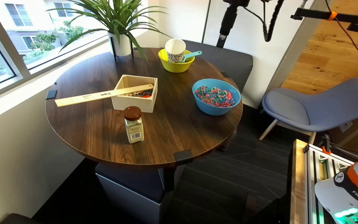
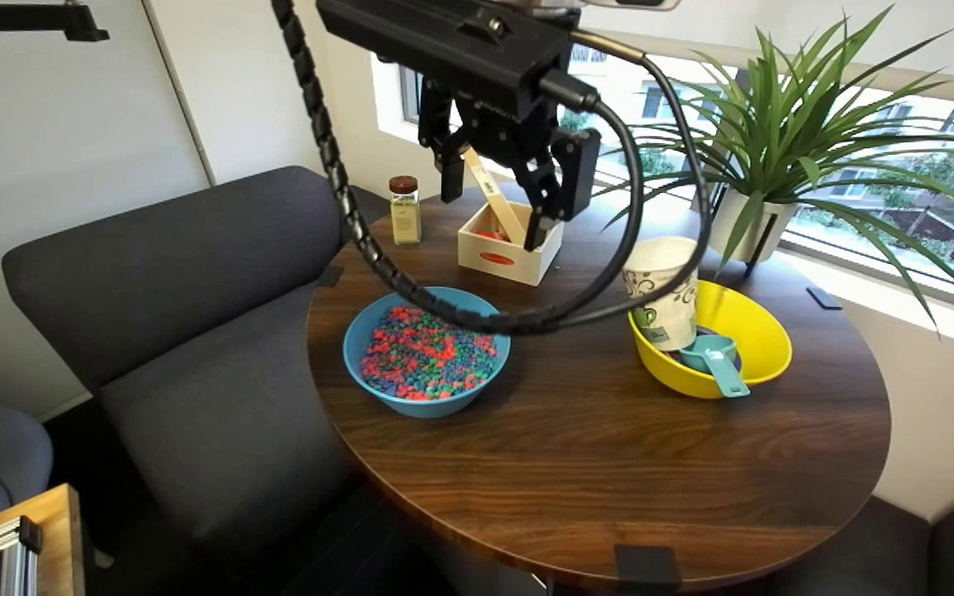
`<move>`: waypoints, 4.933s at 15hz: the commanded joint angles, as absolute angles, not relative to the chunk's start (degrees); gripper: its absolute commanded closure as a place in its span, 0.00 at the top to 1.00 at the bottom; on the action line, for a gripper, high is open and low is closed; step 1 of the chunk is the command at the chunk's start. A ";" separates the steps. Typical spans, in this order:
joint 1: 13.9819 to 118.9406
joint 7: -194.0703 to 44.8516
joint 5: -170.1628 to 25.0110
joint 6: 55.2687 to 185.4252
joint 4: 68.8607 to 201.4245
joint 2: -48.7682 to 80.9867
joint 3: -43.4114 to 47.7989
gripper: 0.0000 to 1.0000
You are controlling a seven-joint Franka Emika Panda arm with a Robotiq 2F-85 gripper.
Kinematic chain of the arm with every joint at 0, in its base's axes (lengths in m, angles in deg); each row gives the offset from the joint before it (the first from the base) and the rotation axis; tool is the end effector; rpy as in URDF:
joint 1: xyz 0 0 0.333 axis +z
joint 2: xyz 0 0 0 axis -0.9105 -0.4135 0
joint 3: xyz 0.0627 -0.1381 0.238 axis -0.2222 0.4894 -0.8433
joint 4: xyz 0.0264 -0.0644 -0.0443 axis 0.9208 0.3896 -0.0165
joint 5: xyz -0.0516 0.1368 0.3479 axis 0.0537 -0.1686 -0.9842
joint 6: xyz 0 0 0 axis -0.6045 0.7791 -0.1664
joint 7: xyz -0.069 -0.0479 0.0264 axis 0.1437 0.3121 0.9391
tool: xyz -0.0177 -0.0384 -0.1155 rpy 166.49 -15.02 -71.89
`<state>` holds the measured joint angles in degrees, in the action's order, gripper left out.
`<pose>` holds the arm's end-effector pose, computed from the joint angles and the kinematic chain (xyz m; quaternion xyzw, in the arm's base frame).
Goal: Put the bottle into the yellow bowl
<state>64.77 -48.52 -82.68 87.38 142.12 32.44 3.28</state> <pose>0.5507 -0.0435 0.5165 -0.9902 -0.1244 -0.0323 0.0555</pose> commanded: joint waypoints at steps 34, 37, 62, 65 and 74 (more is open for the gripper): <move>80.76 -53.75 -77.65 125.93 158.47 37.19 -17.66 1.00; 80.28 -53.73 -75.58 127.29 158.40 35.24 -17.61 1.00; 80.22 -45.97 -67.72 105.24 128.86 7.58 -15.84 1.00; 80.67 -45.91 -67.03 104.72 127.49 6.09 -15.67 1.00; 81.91 -45.37 -62.71 104.64 125.14 2.73 -14.74 0.58</move>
